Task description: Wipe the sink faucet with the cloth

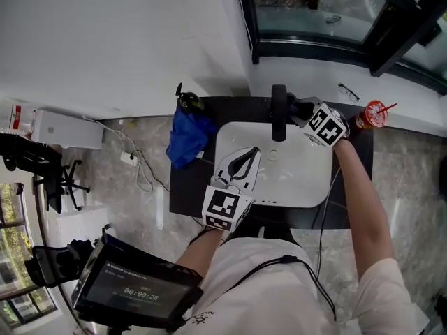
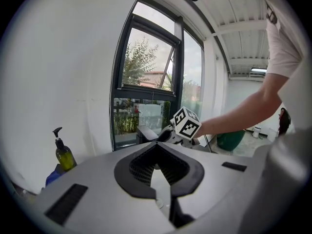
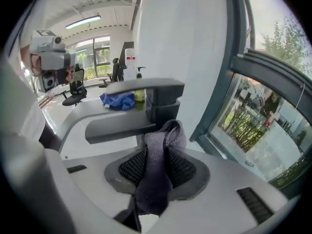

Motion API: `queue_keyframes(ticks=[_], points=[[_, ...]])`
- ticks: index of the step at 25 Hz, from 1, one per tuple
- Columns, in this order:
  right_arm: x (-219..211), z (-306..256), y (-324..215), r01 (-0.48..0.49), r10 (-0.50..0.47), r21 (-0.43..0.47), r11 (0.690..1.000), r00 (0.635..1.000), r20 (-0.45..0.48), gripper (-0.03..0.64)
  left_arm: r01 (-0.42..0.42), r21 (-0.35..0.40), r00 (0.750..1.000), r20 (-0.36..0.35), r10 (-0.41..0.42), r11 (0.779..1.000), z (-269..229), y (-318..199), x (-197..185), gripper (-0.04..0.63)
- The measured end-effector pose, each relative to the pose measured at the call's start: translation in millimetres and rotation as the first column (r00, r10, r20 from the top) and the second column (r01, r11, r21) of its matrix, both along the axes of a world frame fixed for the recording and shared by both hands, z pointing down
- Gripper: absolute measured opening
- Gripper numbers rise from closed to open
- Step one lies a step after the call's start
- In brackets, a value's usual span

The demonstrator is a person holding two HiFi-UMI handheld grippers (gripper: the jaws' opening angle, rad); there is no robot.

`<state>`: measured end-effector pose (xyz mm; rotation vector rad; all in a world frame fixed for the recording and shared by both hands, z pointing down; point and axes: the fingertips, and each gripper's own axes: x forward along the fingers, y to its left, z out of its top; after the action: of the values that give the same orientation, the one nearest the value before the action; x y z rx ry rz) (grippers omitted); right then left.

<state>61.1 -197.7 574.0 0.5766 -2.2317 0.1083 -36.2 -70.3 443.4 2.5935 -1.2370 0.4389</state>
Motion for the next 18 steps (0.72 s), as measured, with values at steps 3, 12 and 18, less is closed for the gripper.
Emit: queue_keyframes(ticks=[3,12,18], points=[[3,-30,-1,0.002,-0.004,0.052,0.999,0.999,0.032,0.115,-0.014,0.014,1.0,-0.002,0.014,1.0,-5,1,5,-0.006],[6,-112,6,-0.048,0.009,0.167,0.985,0.975,0.224,0.115,-0.041,0.03,0.999,-0.025,0.042,0.999,-15,10,16,-0.006],[23,-144,14,-0.17,0.094,0.157,0.973,0.911,0.402,0.115,-0.037,0.036,0.999,-0.034,0.038,0.999,-18,13,15,-0.006]])
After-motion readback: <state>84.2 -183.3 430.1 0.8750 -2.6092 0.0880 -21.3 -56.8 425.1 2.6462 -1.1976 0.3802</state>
